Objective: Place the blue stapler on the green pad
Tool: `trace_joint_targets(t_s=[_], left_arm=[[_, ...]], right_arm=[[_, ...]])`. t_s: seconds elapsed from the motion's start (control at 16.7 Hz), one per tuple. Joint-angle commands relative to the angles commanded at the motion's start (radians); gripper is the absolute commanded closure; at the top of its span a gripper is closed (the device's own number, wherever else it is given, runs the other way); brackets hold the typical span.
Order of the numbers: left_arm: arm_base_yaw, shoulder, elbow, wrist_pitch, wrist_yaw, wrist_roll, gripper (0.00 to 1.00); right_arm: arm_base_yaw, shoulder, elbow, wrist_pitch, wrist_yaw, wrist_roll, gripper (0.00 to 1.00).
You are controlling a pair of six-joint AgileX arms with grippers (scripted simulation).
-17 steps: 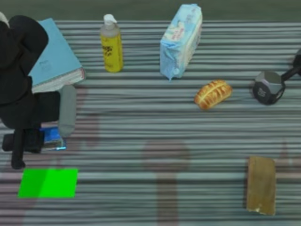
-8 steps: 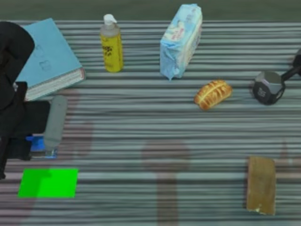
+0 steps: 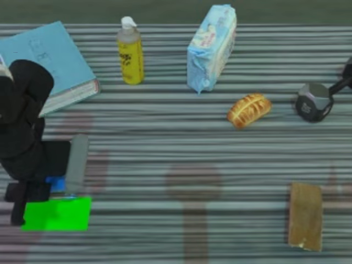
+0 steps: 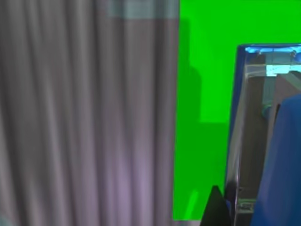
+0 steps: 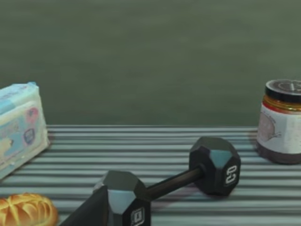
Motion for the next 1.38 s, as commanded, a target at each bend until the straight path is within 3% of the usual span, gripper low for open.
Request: trace_joint_targets(t_s=[0.24, 0.54, 1.32, 1.38], left_arm=[[0.000, 0.060, -0.092, 0.146, 0.000, 0.001, 1.00], [-0.001, 0.066, -0.101, 0.159, 0.000, 0.002, 1.00], [-0.001, 0.066, -0.101, 0.159, 0.000, 0.002, 0.02], [-0.001, 0.066, -0.101, 0.159, 0.000, 0.002, 0.00]], right_arm=[[0.000, 0.000, 0.000, 0.000, 0.000, 0.000, 0.00], [0.000, 0.000, 0.000, 0.000, 0.000, 0.000, 0.00], [0.000, 0.000, 0.000, 0.000, 0.000, 0.000, 0.00], [0.000, 0.000, 0.000, 0.000, 0.000, 0.000, 0.00]])
